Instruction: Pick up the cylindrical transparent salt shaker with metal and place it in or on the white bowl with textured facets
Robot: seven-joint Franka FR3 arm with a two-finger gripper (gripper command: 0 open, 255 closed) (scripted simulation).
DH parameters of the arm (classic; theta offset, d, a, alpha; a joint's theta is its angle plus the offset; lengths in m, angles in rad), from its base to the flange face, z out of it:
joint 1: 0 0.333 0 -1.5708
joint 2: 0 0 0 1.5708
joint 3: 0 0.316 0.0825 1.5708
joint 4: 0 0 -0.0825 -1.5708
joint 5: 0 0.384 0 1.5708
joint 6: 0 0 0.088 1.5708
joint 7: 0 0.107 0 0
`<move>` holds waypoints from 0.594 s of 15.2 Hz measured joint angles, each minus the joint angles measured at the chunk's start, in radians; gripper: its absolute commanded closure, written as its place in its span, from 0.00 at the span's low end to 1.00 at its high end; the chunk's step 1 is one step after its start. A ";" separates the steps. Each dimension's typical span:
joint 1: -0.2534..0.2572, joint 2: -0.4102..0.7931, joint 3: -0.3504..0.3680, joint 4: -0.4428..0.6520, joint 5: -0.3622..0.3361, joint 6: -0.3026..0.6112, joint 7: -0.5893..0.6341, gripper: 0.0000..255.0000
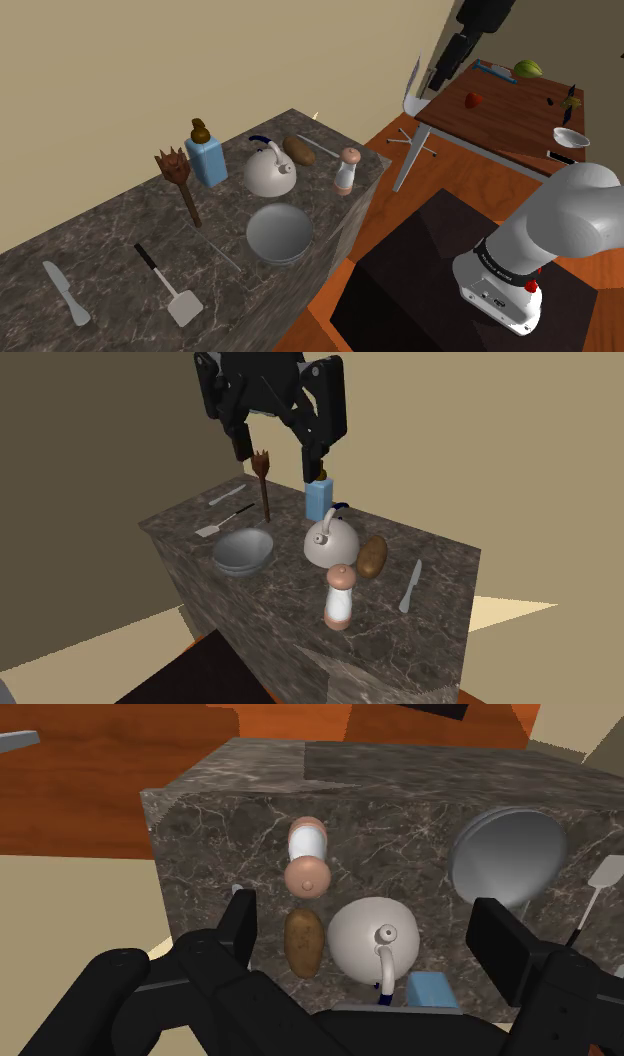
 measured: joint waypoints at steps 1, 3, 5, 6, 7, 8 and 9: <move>0.000 0.000 0.000 0.000 0.000 0.000 0.000 0.00; -0.001 0.017 0.006 -0.023 0.002 0.038 0.004 0.00; -0.003 0.049 0.014 -0.050 0.003 0.093 0.008 0.00; -0.004 0.076 0.021 -0.065 0.005 0.132 0.013 0.00; -0.007 0.093 0.022 -0.080 0.004 0.164 0.012 0.00; -0.007 0.111 0.028 -0.090 0.005 0.190 0.017 0.00; -0.011 0.151 0.031 -0.091 0.003 0.229 0.017 0.00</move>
